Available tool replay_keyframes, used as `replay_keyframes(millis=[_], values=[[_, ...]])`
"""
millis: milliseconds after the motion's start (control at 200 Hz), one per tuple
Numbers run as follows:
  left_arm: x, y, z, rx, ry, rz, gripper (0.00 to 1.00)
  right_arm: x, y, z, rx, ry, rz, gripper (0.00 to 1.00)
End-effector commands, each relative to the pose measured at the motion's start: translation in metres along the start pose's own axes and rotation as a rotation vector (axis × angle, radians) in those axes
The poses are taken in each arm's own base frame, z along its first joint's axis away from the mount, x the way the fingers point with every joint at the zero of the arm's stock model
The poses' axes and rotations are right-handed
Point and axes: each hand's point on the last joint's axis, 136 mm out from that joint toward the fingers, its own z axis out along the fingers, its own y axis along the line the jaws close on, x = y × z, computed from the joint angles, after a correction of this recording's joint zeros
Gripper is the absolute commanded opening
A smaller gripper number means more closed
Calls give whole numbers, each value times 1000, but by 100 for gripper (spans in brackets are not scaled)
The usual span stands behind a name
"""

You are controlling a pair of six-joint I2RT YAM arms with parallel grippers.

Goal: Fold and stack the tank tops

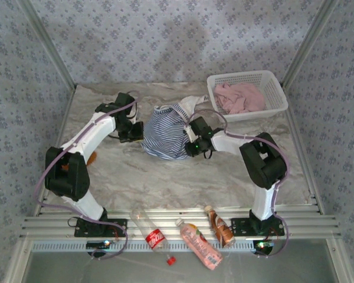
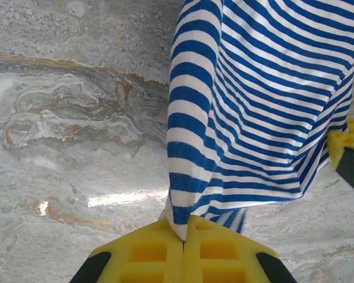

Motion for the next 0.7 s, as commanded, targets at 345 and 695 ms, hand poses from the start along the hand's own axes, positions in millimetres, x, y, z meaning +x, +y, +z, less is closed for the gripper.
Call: replay_keyframes(millis=[345,695], values=[[-60,-87,-153,45,-341,227,0,-98,-59,-233,280,-424,4,5],[-77,-44,-172,-124,-364,213,0,-97,-12,-245,236,-337,-147,7]])
